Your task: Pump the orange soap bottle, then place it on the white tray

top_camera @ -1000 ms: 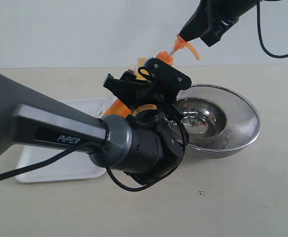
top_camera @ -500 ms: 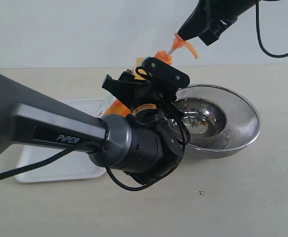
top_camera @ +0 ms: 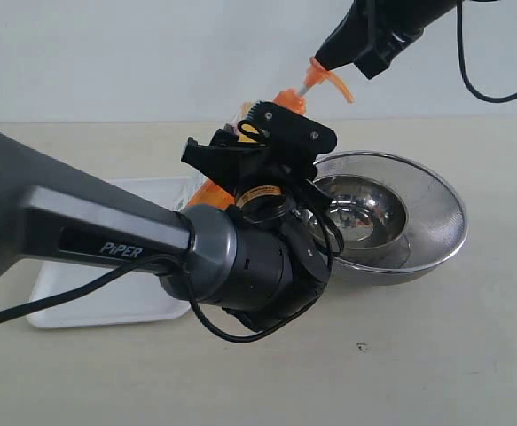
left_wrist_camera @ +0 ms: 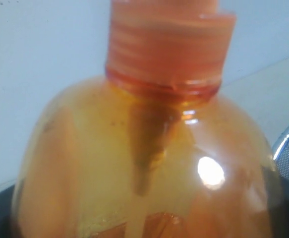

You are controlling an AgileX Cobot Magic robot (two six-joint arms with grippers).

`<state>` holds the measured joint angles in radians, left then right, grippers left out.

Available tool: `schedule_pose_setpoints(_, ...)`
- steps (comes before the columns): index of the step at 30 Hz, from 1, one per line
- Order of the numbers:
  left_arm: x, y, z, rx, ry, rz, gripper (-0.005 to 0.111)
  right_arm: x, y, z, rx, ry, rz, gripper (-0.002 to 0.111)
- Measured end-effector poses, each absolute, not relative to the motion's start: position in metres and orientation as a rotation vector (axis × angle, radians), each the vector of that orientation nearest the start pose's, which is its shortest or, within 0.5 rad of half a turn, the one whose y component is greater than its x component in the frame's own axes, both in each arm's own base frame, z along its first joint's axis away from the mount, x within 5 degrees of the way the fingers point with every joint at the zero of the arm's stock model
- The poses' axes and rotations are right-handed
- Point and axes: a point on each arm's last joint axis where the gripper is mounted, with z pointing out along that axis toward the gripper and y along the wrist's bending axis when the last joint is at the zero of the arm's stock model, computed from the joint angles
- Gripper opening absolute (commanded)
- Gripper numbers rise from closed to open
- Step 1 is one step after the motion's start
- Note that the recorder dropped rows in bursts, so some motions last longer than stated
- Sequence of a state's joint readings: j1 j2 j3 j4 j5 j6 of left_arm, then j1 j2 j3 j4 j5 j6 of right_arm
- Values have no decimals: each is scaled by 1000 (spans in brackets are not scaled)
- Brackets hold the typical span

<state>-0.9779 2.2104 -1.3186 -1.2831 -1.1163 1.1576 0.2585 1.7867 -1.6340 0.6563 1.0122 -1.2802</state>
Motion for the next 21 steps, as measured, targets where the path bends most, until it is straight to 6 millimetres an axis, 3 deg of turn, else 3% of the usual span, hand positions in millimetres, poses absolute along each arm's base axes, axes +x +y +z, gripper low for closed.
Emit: schedule_pose_setpoints(21, 307, -313, 156, 206, 1718, 322, 5, 365, 161, 335, -1487, 1832, 385, 0)
